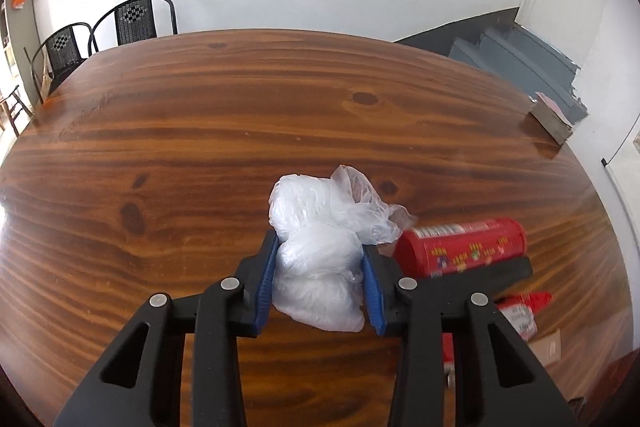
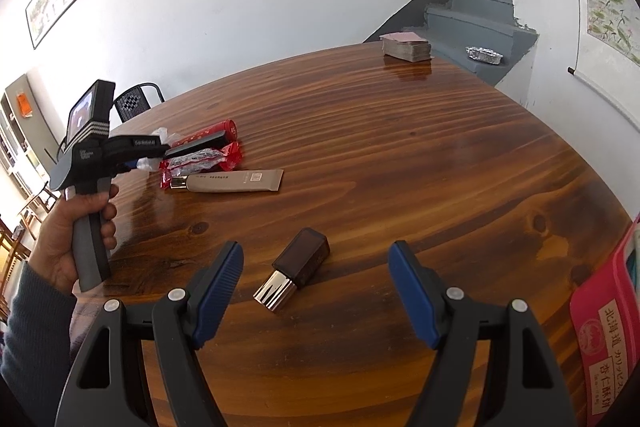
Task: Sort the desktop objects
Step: 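Grasp the brown lipstick tube with the right gripper while the left holds the white bag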
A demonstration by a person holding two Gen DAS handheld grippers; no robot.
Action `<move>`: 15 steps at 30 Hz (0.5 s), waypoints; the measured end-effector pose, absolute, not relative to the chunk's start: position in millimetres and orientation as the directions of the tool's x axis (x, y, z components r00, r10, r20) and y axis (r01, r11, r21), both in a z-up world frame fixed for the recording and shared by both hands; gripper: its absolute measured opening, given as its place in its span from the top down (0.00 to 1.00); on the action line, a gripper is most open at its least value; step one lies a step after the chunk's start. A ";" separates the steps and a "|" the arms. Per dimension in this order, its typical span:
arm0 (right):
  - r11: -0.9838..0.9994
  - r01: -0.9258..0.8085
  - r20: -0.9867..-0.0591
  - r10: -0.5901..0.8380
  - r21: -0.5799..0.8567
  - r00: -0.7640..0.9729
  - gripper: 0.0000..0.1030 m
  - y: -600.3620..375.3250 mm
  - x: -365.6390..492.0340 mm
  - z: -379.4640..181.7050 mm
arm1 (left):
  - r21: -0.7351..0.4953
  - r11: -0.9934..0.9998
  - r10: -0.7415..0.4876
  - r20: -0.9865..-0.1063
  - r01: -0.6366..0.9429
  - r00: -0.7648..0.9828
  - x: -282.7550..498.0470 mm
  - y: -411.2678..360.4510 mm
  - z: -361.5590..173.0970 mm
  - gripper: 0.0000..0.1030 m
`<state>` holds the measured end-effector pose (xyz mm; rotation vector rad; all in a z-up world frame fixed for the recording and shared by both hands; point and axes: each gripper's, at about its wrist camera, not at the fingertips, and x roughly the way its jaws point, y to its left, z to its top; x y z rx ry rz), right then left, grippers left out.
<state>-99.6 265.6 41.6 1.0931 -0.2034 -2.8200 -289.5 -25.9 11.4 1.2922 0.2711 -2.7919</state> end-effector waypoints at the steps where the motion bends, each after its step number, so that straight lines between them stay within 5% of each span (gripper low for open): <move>1: -0.985 0.050 -0.662 -0.150 0.168 -0.734 0.24 267.6 -100.4 41.4 | -0.129 -0.984 0.021 -0.762 0.120 -0.647 -285.0 -25.2 11.9 0.61; 6: -0.979 0.031 -0.676 -0.161 0.201 -0.719 0.27 275.7 -105.2 37.2 | -0.046 -0.991 -0.050 -0.746 0.127 -0.664 -260.4 -21.7 19.0 0.61; 15: -0.981 0.073 -0.698 -0.181 0.181 -0.693 0.35 253.3 -108.6 33.4 | -0.129 -0.976 -0.026 -0.735 0.177 -0.678 -209.8 -42.4 33.2 0.61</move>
